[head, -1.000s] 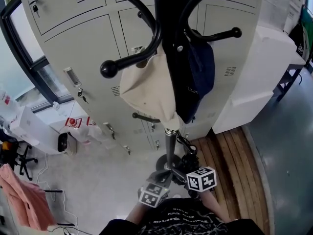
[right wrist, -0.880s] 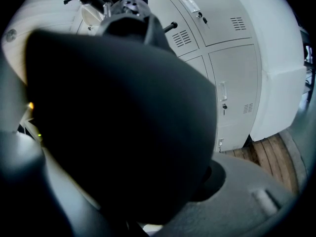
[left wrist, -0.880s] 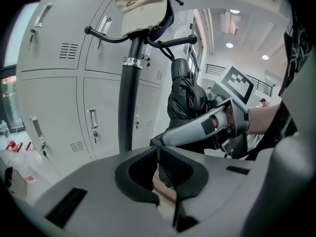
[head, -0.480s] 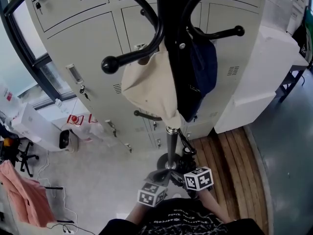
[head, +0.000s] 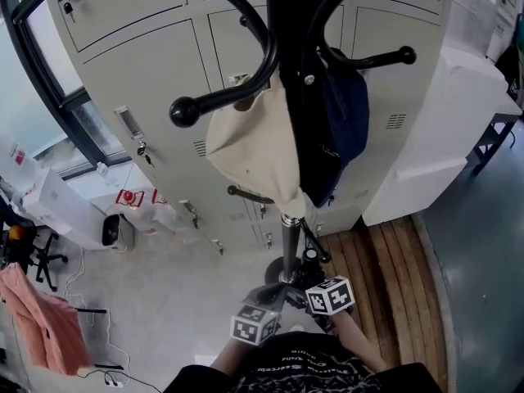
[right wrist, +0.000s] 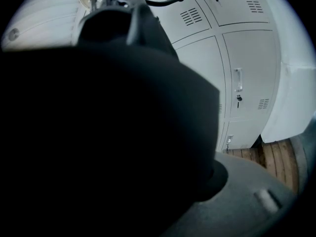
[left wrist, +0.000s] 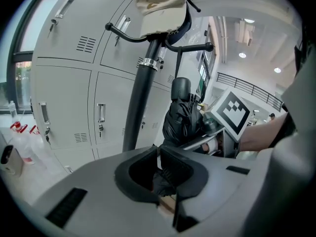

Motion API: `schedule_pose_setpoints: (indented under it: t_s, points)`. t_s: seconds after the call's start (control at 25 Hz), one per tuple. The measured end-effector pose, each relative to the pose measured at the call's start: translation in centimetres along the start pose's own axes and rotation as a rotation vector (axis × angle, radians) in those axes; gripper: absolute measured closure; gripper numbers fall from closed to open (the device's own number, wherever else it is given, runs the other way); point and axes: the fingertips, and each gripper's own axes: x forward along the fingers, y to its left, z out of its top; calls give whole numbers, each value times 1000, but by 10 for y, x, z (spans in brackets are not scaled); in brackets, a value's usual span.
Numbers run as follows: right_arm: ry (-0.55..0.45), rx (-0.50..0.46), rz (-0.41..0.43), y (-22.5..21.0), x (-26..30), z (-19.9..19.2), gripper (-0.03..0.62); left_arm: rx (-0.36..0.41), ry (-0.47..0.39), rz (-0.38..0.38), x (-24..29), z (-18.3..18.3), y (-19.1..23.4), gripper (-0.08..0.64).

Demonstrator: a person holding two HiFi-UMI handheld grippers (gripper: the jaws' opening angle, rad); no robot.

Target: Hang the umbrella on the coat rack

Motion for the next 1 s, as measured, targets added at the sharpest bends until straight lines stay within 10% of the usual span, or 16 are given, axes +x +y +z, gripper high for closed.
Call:
schedule_pose_setpoints:
  t_s: [0.36, 1.0]
  points:
    - [-40, 56, -13, -15, 0, 2, 173, -106, -16, -31, 4, 2, 2, 531]
    - [-134, 122, 8, -12, -33, 7, 173, -161, -38, -21, 2, -1, 4, 532]
